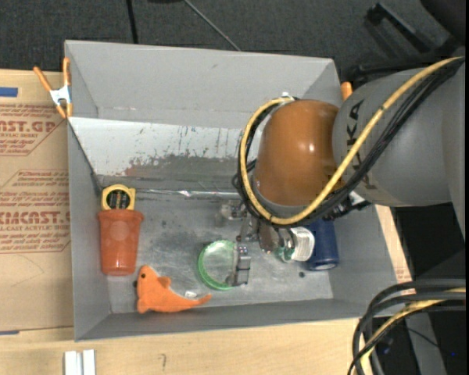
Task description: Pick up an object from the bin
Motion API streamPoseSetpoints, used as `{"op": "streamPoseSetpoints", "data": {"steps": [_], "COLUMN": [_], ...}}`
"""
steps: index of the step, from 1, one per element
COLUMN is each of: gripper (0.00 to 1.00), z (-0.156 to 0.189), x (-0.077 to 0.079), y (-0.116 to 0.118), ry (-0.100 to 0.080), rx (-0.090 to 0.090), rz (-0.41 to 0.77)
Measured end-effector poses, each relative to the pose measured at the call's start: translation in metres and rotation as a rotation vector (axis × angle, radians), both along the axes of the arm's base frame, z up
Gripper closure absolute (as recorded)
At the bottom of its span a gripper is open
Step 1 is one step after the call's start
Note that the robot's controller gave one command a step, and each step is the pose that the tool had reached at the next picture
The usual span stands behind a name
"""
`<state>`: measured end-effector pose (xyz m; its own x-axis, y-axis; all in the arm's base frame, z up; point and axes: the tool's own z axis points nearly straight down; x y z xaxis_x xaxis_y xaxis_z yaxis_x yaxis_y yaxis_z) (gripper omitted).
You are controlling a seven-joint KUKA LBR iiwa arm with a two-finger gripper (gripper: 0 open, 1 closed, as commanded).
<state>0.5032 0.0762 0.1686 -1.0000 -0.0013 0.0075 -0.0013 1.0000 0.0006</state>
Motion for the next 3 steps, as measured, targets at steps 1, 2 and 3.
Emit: {"op": "streamPoseSetpoints", "data": {"steps": [1, 2, 3], "gripper": [0.00, 0.00, 0.00], "z": [0.004, -0.069, -0.095], "x": [0.002, 0.013, 0.011], "y": [0.000, -0.010, -0.016], "ry": [-0.008, -0.012, 0.001], "rx": [0.001, 0.001, 0.001], "rz": [-0.001, -0.101, -0.291]}}
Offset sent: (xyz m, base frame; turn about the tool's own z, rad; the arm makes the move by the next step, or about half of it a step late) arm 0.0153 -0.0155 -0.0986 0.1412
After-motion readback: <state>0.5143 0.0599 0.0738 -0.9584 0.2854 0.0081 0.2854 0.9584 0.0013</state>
